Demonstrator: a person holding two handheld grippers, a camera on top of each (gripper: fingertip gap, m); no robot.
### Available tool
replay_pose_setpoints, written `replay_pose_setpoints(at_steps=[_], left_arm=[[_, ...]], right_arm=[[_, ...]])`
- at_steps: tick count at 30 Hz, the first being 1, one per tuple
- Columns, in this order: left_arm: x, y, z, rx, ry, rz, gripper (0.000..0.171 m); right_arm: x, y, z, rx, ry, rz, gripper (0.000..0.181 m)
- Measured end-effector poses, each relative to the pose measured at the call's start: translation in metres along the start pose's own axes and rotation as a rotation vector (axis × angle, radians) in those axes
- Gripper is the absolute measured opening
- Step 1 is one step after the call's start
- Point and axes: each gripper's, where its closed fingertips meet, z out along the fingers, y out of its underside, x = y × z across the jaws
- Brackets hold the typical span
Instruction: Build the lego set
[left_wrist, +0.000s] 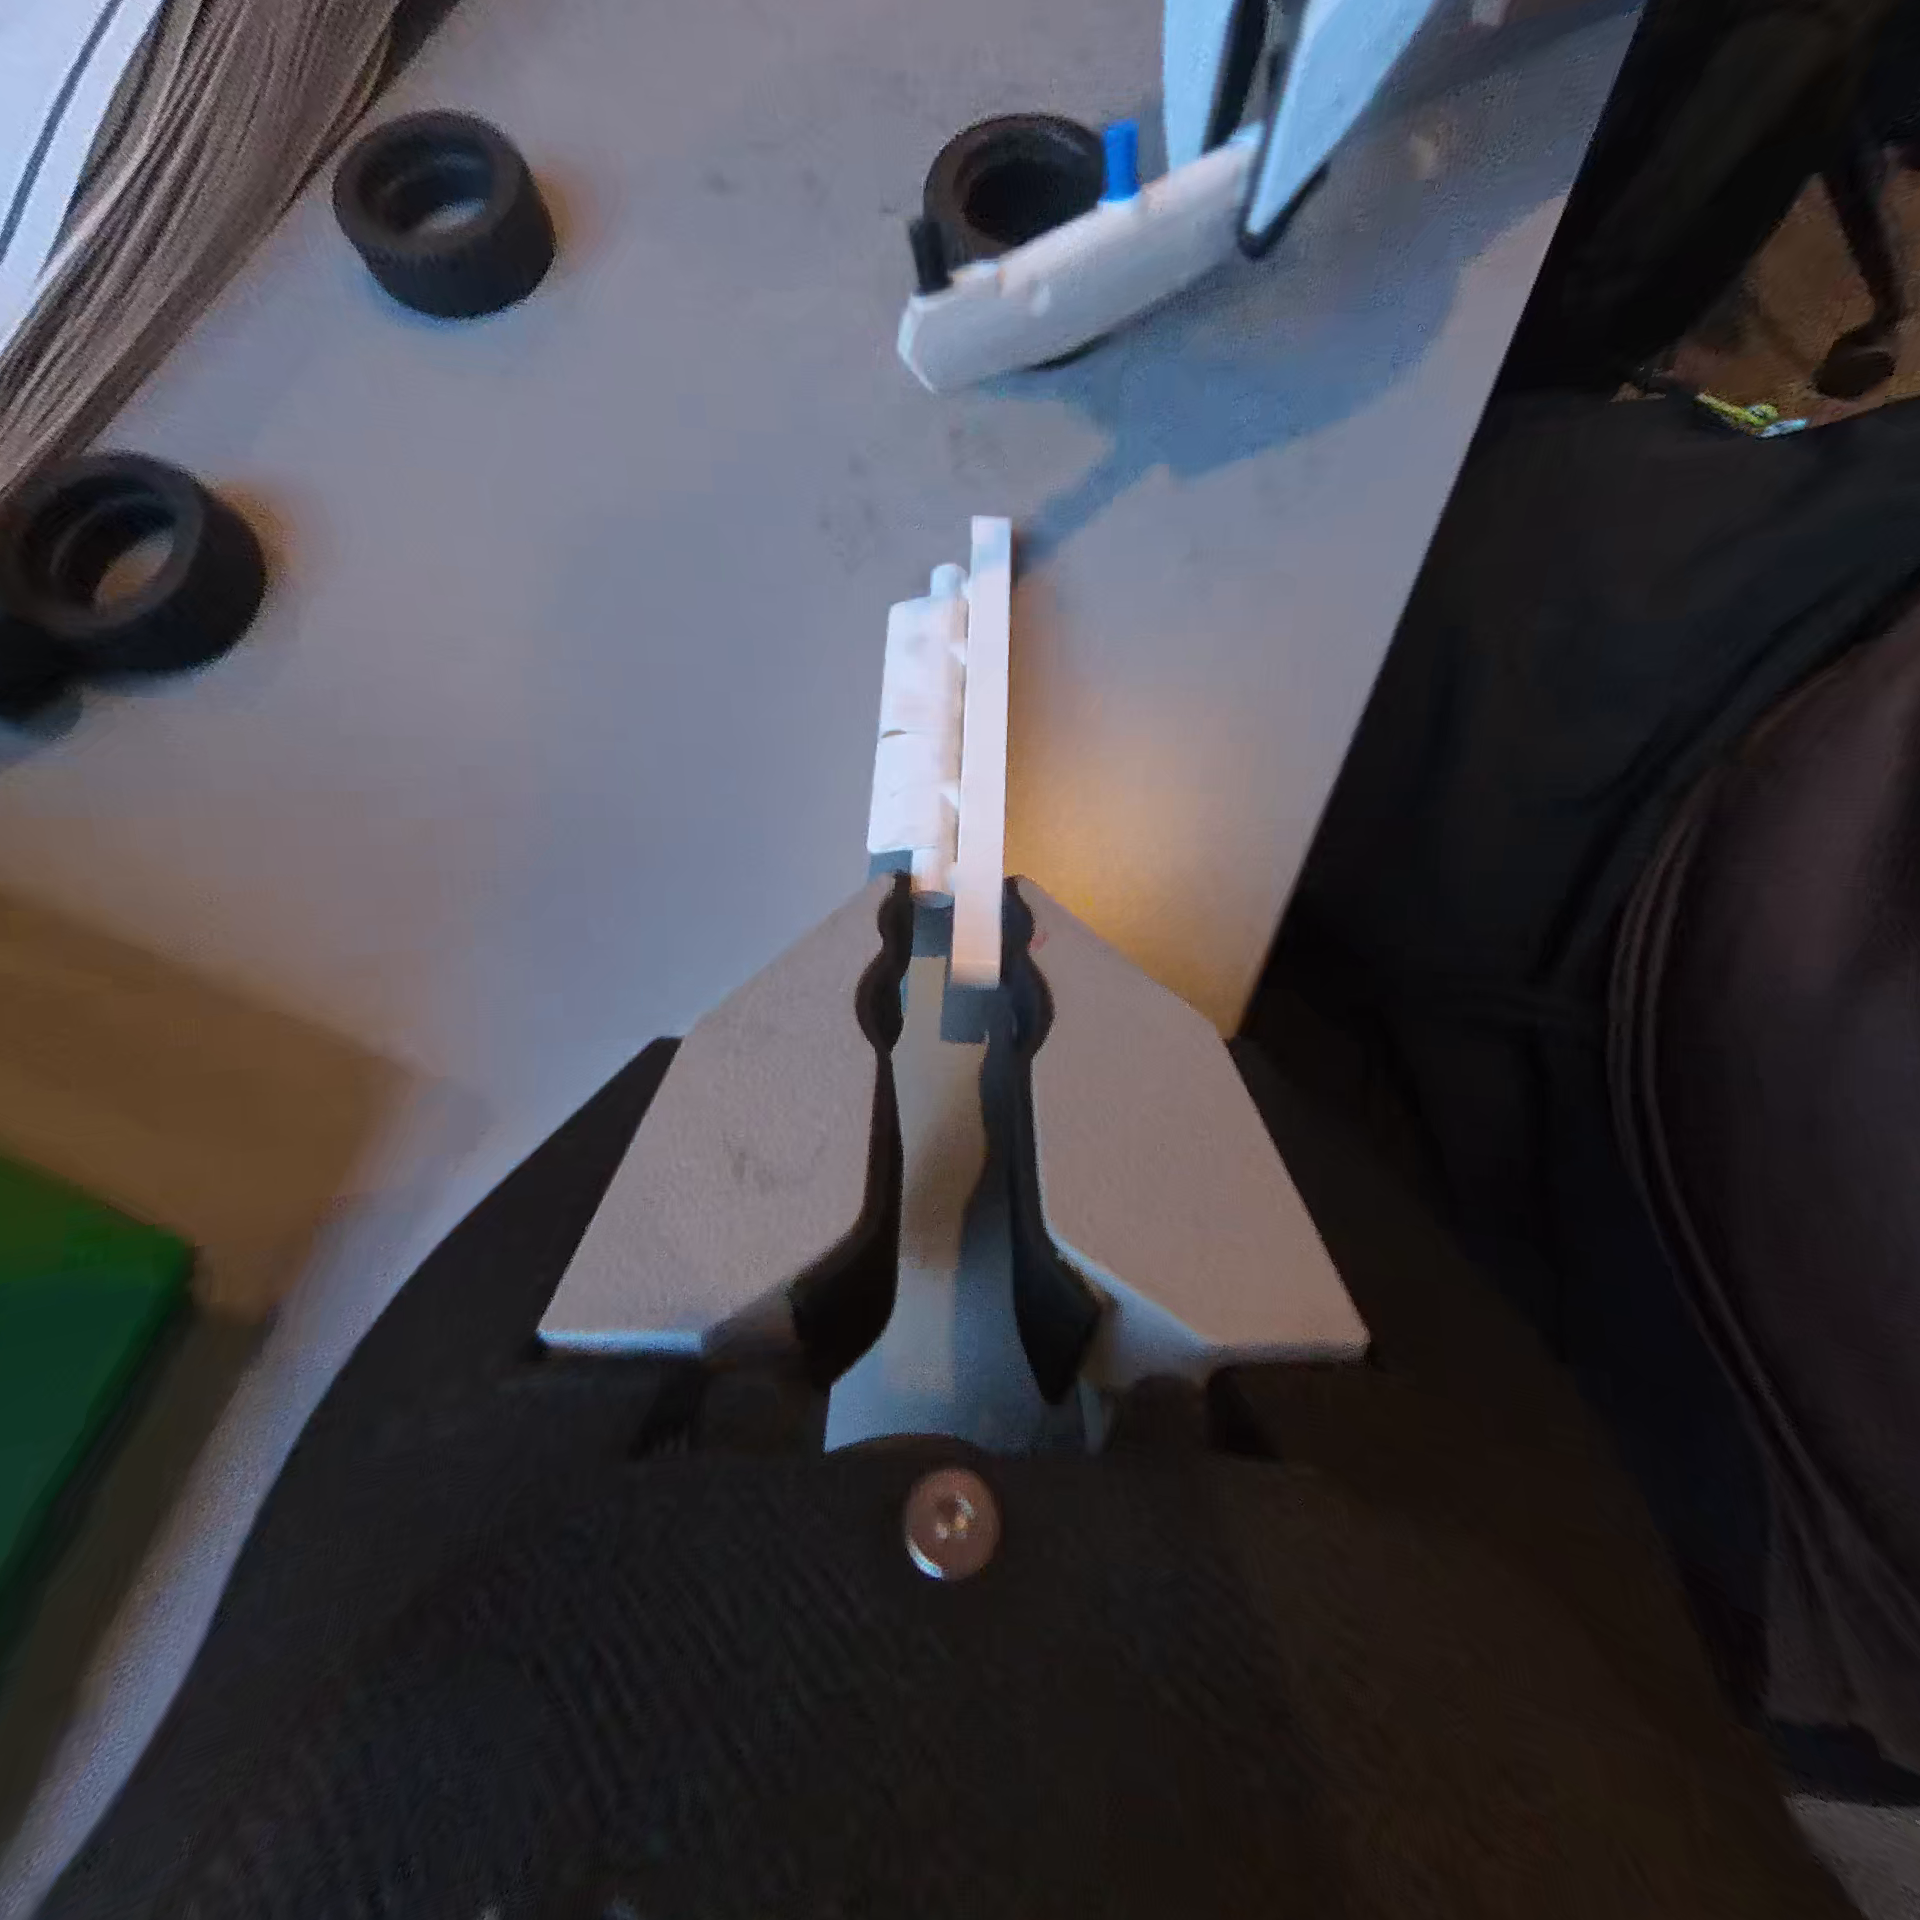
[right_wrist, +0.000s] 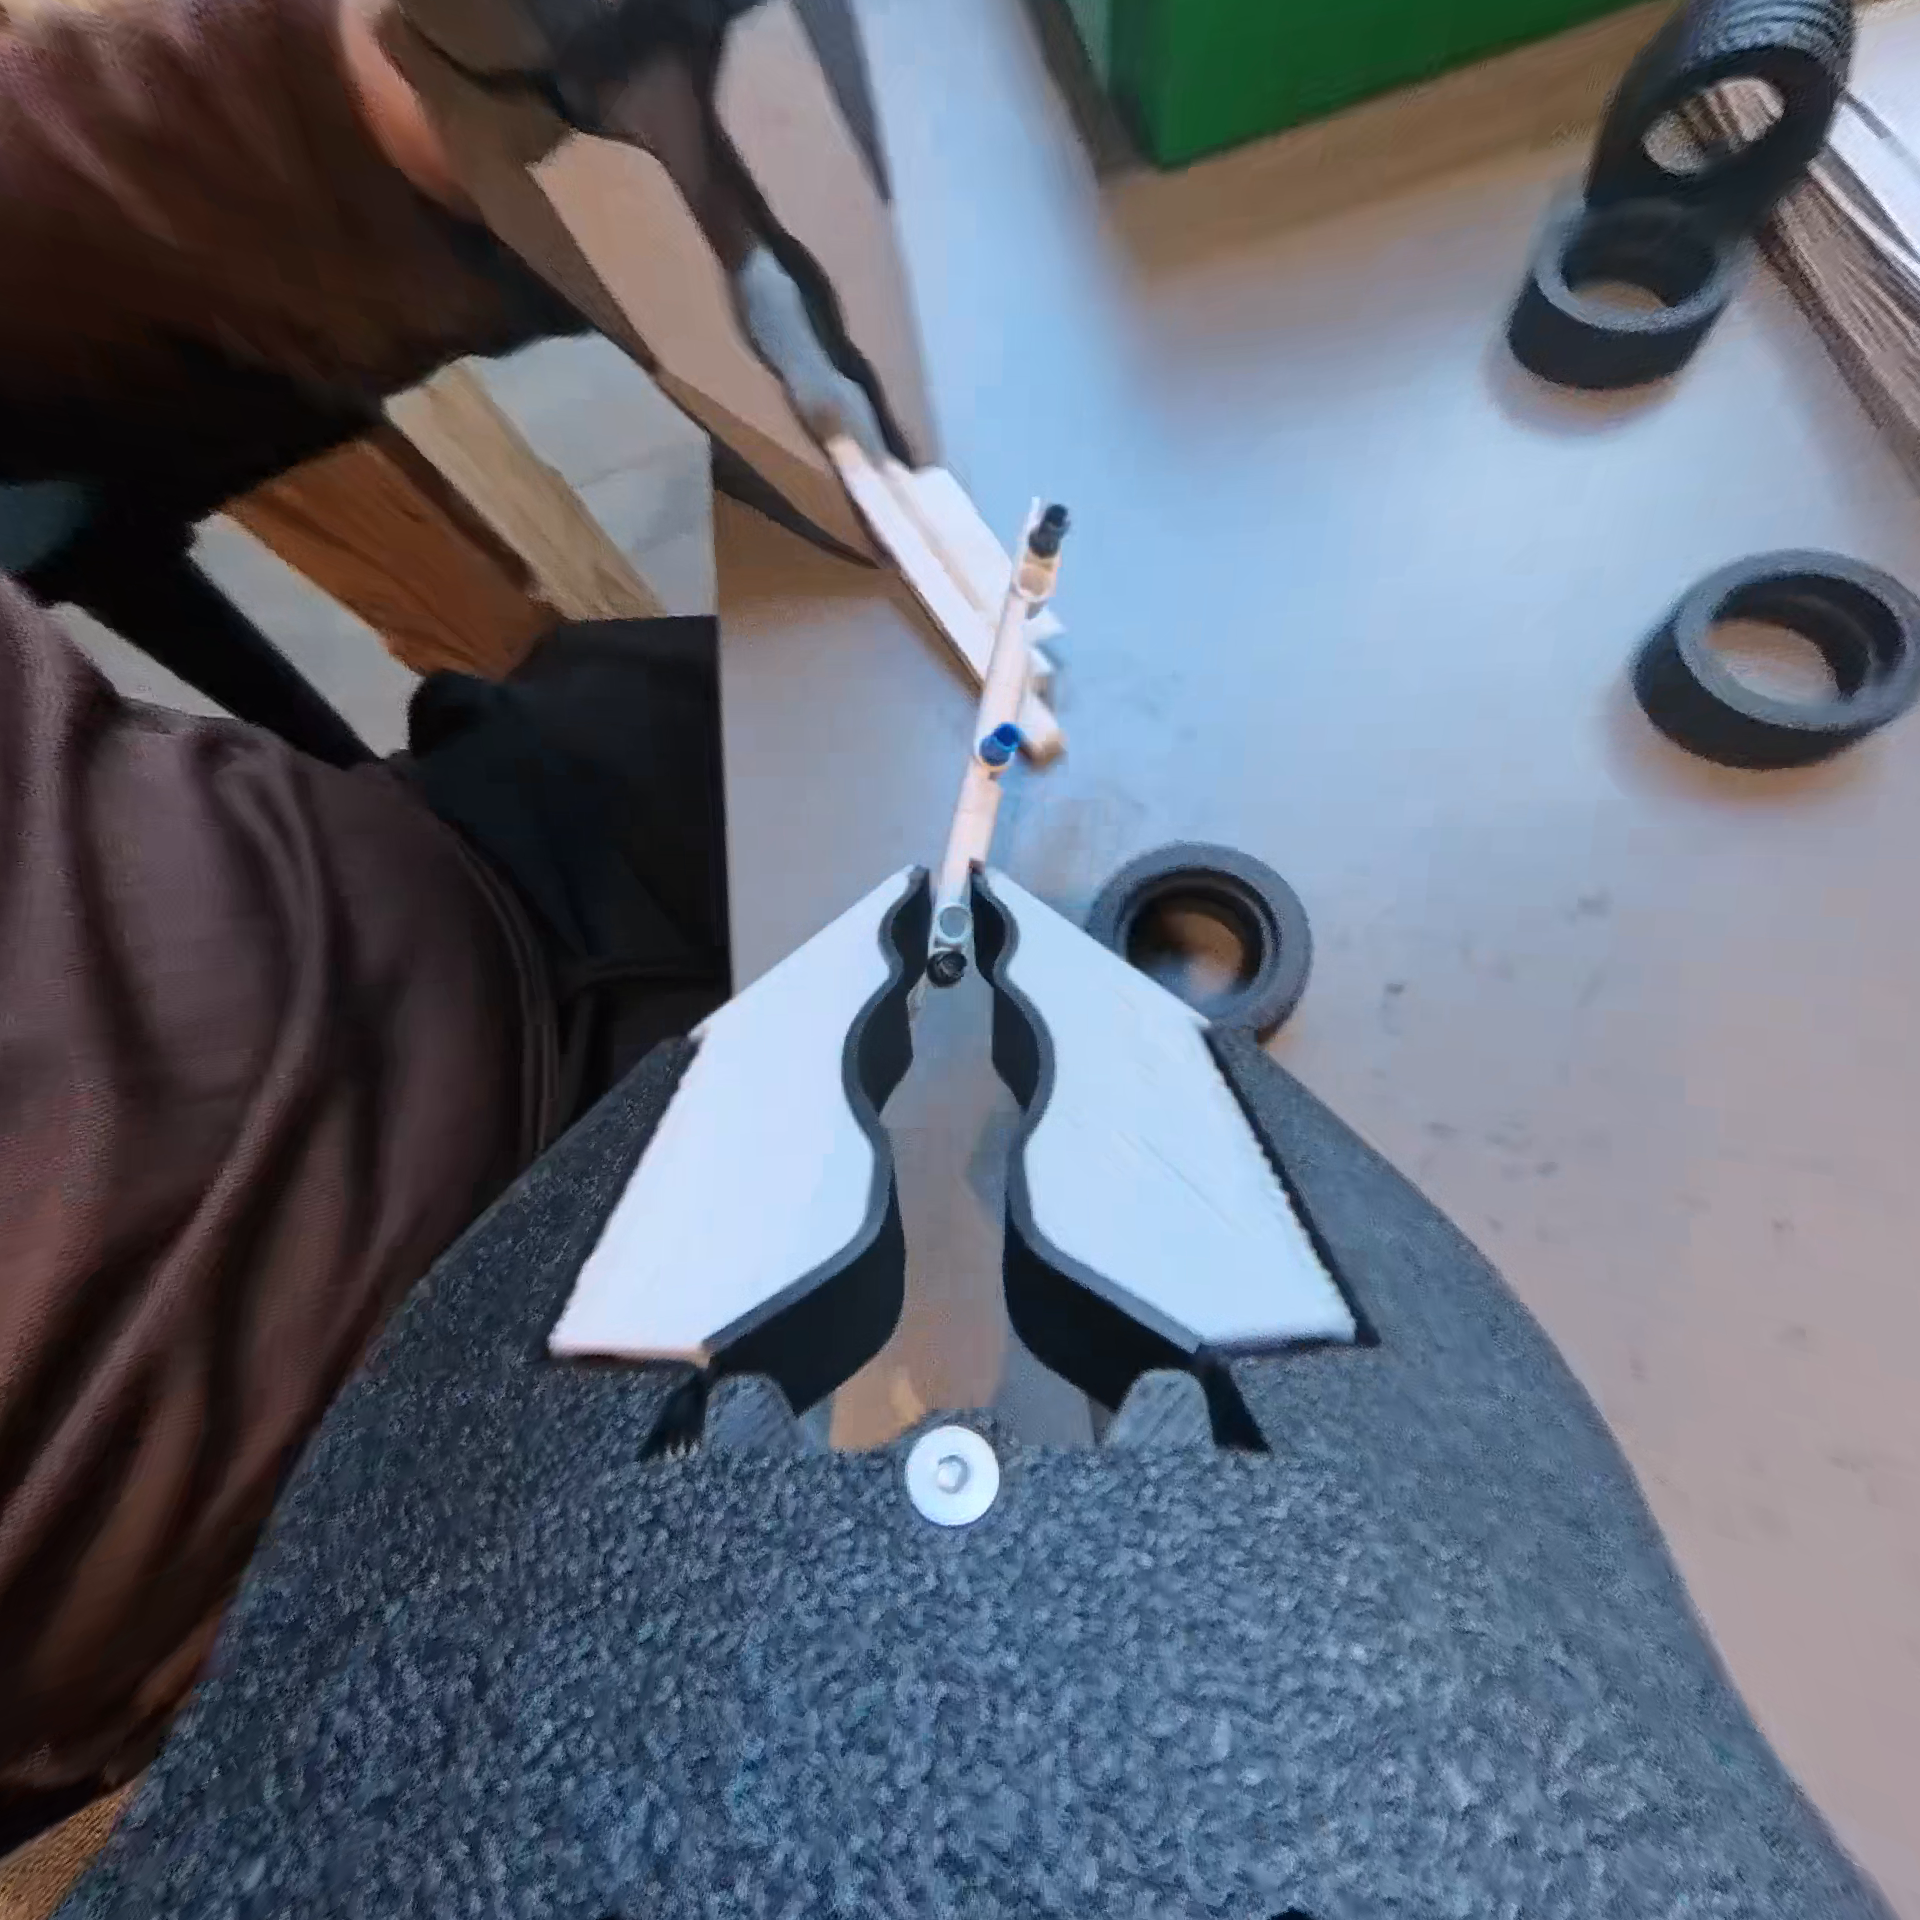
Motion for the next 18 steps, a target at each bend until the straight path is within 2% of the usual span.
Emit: replay_pose_setpoints(at_steps=[2, 3, 5, 6, 7, 9, 12, 16, 18], left_arm=[[-0.002, -0.007, 0.007, -0.011, 0.049, 0.042, 0.013], [-0.004, -0.009, 0.009, -0.025, 0.073, 0.067, 0.020], [-0.006, -0.008, 0.009, -0.059, 0.099, 0.099, 0.049], [-0.004, -0.007, 0.006, -0.071, 0.109, 0.113, 0.059], [-0.004, -0.006, 0.001, -0.066, 0.100, 0.130, 0.060], [0.000, -0.009, -0.010, -0.027, 0.072, 0.163, 0.058], [0.019, -0.014, -0.018, 0.011, 0.046, 0.278, 0.046], [0.024, -0.008, -0.008, -0.012, -0.124, 0.522, 0.025], [0.027, -0.004, -0.002, -0.021, -0.150, 0.578, 0.012]], right_arm=[[-0.013, -0.001, 0.002, -0.014, -0.059, 0.001, 0.008], [-0.024, 0.002, 0.005, -0.035, -0.116, 0.015, 0.008], [-0.040, 0.010, 0.014, -0.080, -0.209, 0.074, 0.008], [-0.044, 0.013, 0.020, -0.100, -0.238, 0.108, 0.008], [-0.045, 0.014, 0.025, -0.116, -0.256, 0.143, 0.008], [-0.048, 0.011, 0.034, -0.140, -0.316, 0.222, 0.008], [-0.055, -0.003, 0.042, -0.140, -0.426, 0.307, 0.008], [-0.054, -0.011, 0.053, -0.157, -0.494, 0.365, 0.008], [-0.056, -0.009, 0.056, -0.180, -0.520, 0.381, 0.008]])
